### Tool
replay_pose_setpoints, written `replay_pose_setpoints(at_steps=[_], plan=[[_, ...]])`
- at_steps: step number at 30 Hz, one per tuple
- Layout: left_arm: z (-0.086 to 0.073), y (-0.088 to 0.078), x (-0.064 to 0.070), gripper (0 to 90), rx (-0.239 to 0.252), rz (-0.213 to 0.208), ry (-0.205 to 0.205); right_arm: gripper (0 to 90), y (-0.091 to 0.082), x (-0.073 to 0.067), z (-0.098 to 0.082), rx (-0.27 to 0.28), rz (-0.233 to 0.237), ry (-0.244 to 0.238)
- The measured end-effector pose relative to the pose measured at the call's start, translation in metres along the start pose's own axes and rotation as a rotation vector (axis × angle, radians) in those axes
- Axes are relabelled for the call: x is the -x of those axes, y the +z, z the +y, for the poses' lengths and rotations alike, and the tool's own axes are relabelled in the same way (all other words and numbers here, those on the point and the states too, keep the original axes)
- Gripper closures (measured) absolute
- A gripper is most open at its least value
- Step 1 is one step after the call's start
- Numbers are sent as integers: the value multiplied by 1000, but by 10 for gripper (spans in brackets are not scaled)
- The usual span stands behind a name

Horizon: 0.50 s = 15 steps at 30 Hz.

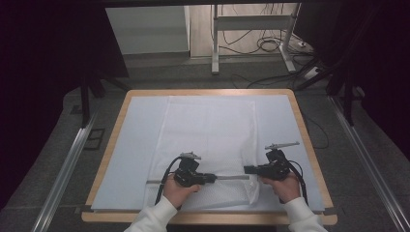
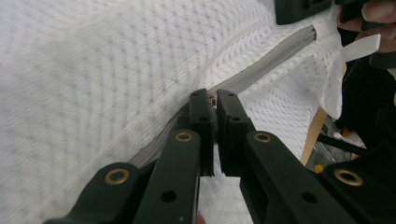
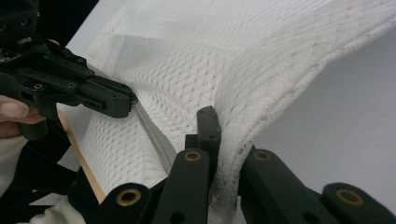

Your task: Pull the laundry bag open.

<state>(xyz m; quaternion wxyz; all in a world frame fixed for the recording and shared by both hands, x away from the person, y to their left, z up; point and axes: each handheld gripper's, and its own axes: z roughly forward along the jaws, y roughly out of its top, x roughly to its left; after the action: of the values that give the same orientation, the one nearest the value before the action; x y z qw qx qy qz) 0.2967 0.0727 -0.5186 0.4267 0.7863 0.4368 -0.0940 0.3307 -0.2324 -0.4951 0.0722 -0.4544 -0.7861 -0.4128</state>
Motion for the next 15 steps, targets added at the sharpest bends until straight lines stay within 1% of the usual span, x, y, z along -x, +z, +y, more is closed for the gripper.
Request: replay_pose_setpoints(at_steps=[1,2,3,4,6,9,15], plan=[[0,-1,-1,868,-6,-5,1,888,0,0,0,0,3,0],[0,-1,-1,868,-3,-2,-4,888,1,0,0,1,4,0],[0,-2,-2,868,-10,0,-1,888,1,0,0,1,-2,-2],[-1,-2,-3,867,-5,-6,-10,888,1,0,0,1,-4,-3],[-1,-4,-5,868,-9,-2,-6,888,1,-1,0,3,-6,-9],[-2,-9,-7,868,1,10,-1,888,1,0,-1,9,-6,-4],[-5,-16,-12,868,4,19,-10,888,2,0,-1,10,-5,-4]])
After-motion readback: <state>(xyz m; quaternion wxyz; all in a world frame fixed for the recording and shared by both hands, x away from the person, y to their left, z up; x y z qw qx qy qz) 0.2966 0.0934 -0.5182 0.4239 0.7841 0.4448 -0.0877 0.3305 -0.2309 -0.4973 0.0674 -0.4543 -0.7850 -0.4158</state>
